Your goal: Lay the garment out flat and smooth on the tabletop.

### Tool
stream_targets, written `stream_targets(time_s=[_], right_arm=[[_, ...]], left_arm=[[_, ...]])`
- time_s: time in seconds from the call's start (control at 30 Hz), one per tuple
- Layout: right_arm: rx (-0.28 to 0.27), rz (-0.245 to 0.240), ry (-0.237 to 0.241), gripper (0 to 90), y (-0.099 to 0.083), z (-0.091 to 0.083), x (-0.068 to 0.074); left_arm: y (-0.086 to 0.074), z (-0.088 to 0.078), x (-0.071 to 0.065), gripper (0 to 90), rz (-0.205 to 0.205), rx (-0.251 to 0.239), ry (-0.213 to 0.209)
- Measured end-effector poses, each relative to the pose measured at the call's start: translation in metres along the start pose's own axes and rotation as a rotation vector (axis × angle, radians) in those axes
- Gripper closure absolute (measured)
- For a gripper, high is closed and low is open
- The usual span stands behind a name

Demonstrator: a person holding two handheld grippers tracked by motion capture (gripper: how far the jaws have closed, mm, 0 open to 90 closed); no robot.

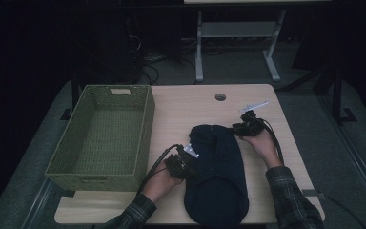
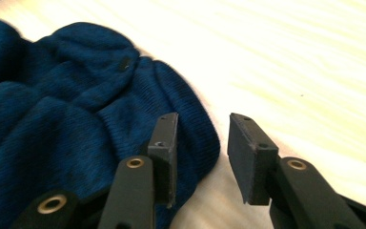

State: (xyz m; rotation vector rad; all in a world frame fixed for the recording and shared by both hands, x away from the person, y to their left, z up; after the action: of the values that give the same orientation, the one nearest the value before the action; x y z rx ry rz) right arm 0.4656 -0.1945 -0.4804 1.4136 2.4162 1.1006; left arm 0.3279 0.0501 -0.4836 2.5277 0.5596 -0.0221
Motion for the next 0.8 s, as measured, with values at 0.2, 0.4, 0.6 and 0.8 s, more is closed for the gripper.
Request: stream_targets(time_s=[0.2,0.4,0.6,0.8], right_arm=[[0.040,0.026,0.051,70.0,-0.007,0.016,-0.004],[0.016,-0.059,-0.062,80.3,-0.003,0.011,-0.006],[-0.009,-0.044,-0.072,79.6,-0.004,0.011,-0.017],[-0.040,-0.044,-0.061,70.2,-0.001,-0.004,-0.010]], left_arm=[[0.000,0.000,0.000,90.0,0.000,-0.001,-0.001],[0.000,0.000,-0.001,90.0,0.006,0.004,0.006],[0.000,0.000,-0.001,90.0,0.005,0.002,0.006],[0.004,-0.003,0.001,83.5,0.000,-0.037,0.017]])
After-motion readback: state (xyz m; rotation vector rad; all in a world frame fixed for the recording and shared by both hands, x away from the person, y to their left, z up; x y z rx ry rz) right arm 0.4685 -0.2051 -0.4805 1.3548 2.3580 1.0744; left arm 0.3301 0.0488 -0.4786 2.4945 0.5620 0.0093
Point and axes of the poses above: each handheld gripper's, and its own axes: z roughly forward along the jaws, y roughly out of its top, x roughly to its left, the point moved 4 cm from there along z, roughly forward along the jaws, and after that the axes turned 6 degrees about z, right-handed, at the moved point
